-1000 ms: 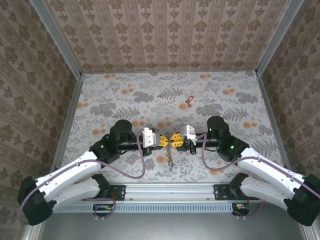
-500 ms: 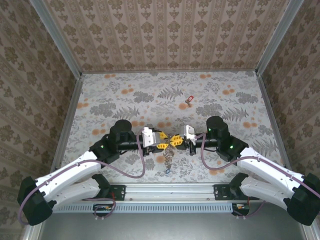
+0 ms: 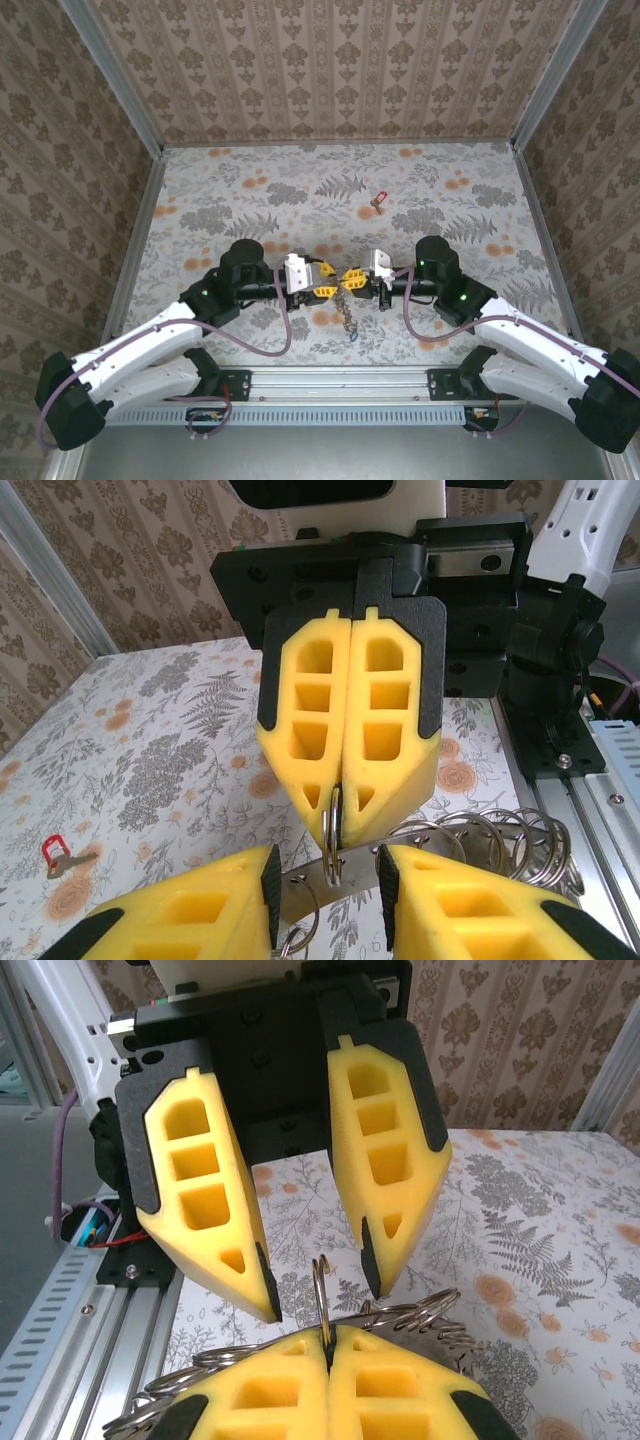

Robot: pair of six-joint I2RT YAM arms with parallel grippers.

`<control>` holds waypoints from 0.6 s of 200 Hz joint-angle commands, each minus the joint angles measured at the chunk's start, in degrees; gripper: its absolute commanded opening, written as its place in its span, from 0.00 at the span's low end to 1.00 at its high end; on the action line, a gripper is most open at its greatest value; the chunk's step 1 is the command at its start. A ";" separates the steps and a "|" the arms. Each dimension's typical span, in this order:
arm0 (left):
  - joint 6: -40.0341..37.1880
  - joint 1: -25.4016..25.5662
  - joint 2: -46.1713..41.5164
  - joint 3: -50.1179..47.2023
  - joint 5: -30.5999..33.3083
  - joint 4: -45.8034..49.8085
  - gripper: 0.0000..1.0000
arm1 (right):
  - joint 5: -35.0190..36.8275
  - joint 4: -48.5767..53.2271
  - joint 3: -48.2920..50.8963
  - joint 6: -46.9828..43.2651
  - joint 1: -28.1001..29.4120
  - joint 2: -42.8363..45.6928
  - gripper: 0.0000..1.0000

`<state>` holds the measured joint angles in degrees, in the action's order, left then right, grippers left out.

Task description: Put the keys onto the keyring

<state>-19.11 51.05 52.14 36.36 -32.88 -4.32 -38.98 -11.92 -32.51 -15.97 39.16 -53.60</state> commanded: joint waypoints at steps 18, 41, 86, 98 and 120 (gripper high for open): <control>0.79 0.57 0.72 1.28 0.43 -1.19 0.32 | -1.62 -5.78 0.23 1.72 0.15 0.77 0.00; 0.37 0.55 0.72 1.75 -0.04 -1.05 0.26 | -1.77 -6.05 0.34 1.55 0.21 0.35 0.00; -0.38 0.63 1.02 2.22 -0.23 -0.92 0.21 | -2.50 -5.66 0.33 0.64 0.22 -1.04 0.00; -0.49 0.58 1.19 2.44 -0.46 -0.75 0.17 | -2.60 -5.12 0.17 0.08 0.22 -1.45 0.00; -1.00 0.57 1.30 2.92 -1.03 0.04 0.07 | -2.51 -4.65 0.24 -0.60 0.22 -1.85 0.00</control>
<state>-19.44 51.07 53.19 36.58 -32.51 -3.73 -39.42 -14.09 -32.27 -15.25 39.13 -55.07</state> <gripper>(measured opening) 0.115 0.046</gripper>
